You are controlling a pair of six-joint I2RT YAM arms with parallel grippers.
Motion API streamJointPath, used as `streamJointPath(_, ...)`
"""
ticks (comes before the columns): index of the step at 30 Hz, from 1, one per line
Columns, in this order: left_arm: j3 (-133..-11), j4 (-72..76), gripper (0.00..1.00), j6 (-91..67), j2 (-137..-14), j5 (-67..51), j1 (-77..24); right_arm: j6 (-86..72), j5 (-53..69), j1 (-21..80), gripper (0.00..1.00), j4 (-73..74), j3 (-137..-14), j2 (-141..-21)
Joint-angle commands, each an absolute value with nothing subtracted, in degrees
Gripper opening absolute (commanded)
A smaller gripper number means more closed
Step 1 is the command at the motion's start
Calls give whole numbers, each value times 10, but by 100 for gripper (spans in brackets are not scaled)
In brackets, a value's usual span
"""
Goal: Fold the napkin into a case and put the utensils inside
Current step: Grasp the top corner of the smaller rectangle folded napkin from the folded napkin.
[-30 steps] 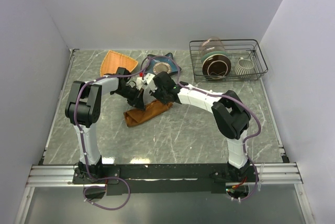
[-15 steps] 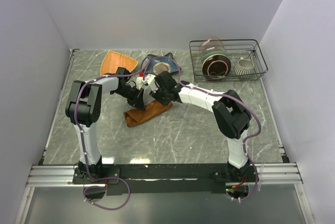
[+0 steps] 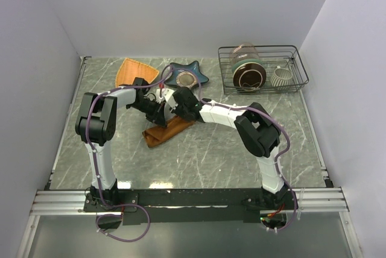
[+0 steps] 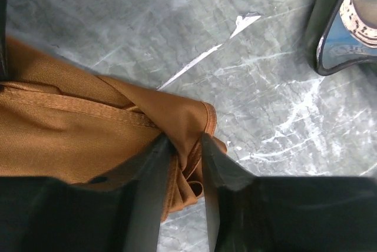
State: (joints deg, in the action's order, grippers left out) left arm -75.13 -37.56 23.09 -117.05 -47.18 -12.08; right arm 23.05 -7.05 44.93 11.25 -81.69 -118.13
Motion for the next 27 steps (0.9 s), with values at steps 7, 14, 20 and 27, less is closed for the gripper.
streamJointPath(7, -748, -399, 1, 268, -1213, -383, -123, 241, -106, 461, 26, 94, -781, -1138)
streamJointPath(14, -745, -396, 1, 267, -1211, -382, -123, 187, -49, 449, 42, 164, -845, -1118)
streamJointPath(20, -747, -396, 1, 268, -1213, -381, -123, 146, 55, 404, 42, 249, -902, -1120)
streamJointPath(27, -750, -396, 1, 267, -1216, -386, -123, 97, 191, 345, 37, 340, -959, -1178)
